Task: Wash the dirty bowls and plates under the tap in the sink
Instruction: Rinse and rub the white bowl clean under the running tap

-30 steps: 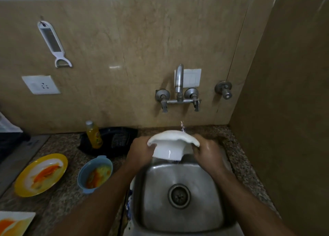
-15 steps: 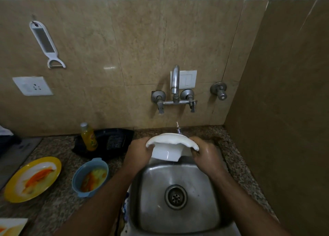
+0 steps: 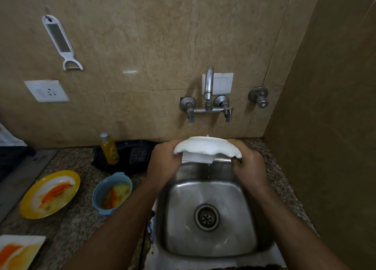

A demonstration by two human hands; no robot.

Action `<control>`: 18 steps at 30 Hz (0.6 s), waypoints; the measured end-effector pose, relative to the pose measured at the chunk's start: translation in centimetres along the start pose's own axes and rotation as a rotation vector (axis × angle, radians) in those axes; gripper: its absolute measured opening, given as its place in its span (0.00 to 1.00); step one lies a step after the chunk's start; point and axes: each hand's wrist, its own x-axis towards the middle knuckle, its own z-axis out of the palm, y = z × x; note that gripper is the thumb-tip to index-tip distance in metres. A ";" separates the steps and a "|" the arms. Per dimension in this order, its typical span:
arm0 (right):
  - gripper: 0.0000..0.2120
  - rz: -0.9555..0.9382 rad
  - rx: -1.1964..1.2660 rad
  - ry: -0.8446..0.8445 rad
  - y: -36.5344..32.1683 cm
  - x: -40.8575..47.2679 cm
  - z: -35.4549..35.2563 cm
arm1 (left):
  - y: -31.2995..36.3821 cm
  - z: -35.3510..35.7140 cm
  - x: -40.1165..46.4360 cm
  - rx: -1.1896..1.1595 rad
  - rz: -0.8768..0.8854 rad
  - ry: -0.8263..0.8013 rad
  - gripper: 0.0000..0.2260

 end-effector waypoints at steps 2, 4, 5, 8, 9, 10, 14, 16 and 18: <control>0.26 -0.010 0.001 0.035 -0.5 0.0 -0.2 | 0.3 -0.3 -0.3 -0.046 0.045 0.032 0.12; 0.27 -0.032 0.007 0.064 -0.9 -0.3 -0.3 | 0.3 -0.5 -0.5 -0.064 0.082 0.041 0.13; 0.26 -0.043 0.001 0.081 -0.9 -0.4 -0.3 | 0.2 -0.5 -0.5 -0.059 0.096 0.045 0.13; 0.25 -0.056 -0.009 0.081 -0.8 -0.8 -0.1 | -0.4 -0.5 -0.6 -0.037 0.118 0.055 0.14; 0.24 -0.045 -0.011 0.043 -0.6 -0.8 0.0 | -0.8 -0.3 -0.6 -0.019 0.102 0.037 0.14; 0.24 -0.022 -0.028 -0.006 -0.6 -0.6 0.2 | -1.1 0.0 -0.6 -0.003 0.078 0.007 0.12; 0.23 -0.019 -0.031 -0.033 0.1 -0.9 1.1 | -2.2 1.0 -1.2 0.051 0.057 -0.046 0.11; 0.18 0.004 -0.071 -0.040 0.8 -0.9 1.5 | -2.7 1.1 -1.2 0.053 0.030 -0.061 0.10; 0.15 0.027 -0.105 -0.062 1.1 -0.8 1.8 | -2.7 0.9 -1.0 0.037 0.001 -0.094 0.09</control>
